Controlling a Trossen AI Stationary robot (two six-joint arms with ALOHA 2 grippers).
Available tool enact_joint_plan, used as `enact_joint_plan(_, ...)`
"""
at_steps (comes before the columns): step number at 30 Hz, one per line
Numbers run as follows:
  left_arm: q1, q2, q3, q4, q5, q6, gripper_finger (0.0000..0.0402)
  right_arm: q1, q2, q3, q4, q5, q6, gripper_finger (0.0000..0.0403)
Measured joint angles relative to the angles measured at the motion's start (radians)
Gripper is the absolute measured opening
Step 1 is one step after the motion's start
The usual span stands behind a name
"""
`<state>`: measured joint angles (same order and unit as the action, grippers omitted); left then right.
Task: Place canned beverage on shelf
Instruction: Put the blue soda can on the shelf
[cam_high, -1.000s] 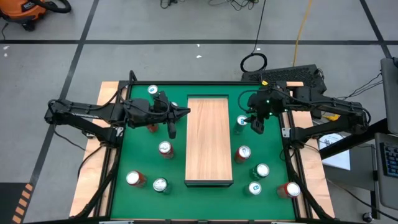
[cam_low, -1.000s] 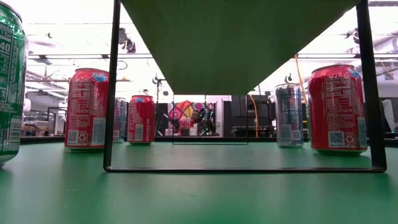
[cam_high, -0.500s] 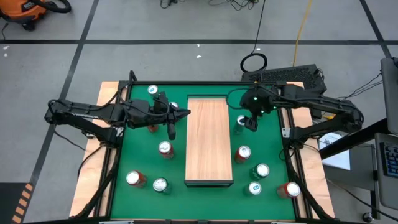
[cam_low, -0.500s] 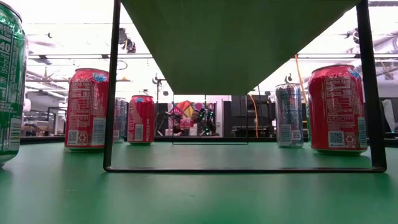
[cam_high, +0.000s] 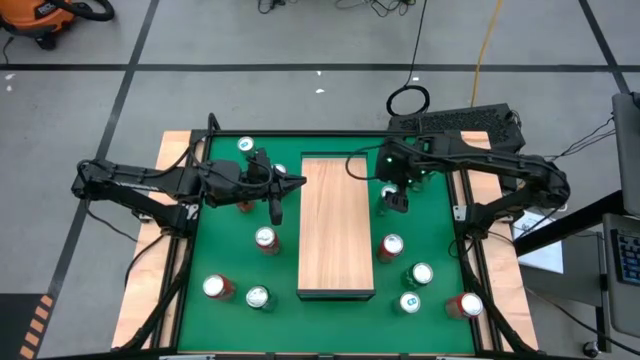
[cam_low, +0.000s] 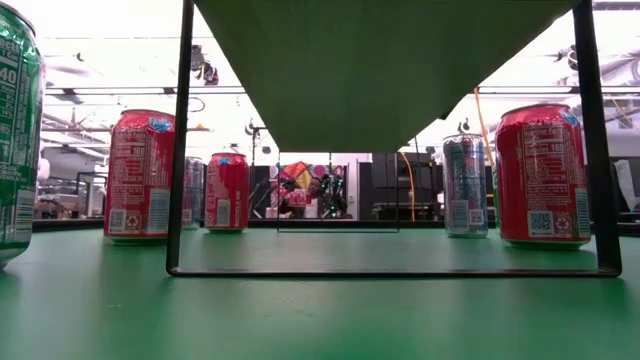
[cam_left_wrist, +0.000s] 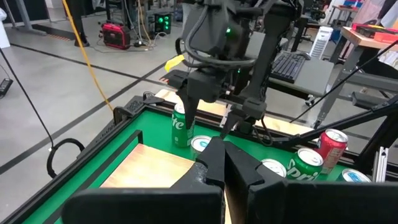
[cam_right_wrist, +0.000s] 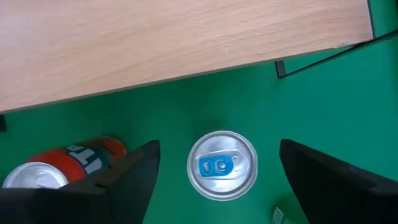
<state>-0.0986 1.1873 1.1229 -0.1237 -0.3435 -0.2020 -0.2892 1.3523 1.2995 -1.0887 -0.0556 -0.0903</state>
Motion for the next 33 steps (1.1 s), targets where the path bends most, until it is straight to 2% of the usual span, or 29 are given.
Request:
enact_joint_plan(11,0.000,0.000,0.000,-0.059,0.000,0.000,0.0000,-0.038,0.036,-0.002,-0.010,-0.042,-0.057,0.0322)
enact_joint_plan(20,0.000,0.000,0.000,-0.060,0.000,0.007,0.0000,-0.038,0.036,-0.123,0.012,-0.048,-0.009,0.0322)
enact_joint_plan(29,0.011,0.000,0.000,-0.060,-0.001,0.008,0.0000,-0.037,0.036,-0.152,0.090,-0.044,-0.002,0.0320)
enact_joint_plan(33,0.021,0.000,0.000,-0.060,-0.001,0.008,0.0000,-0.037,0.036,-0.168,0.097,-0.046,-0.001,0.0303)
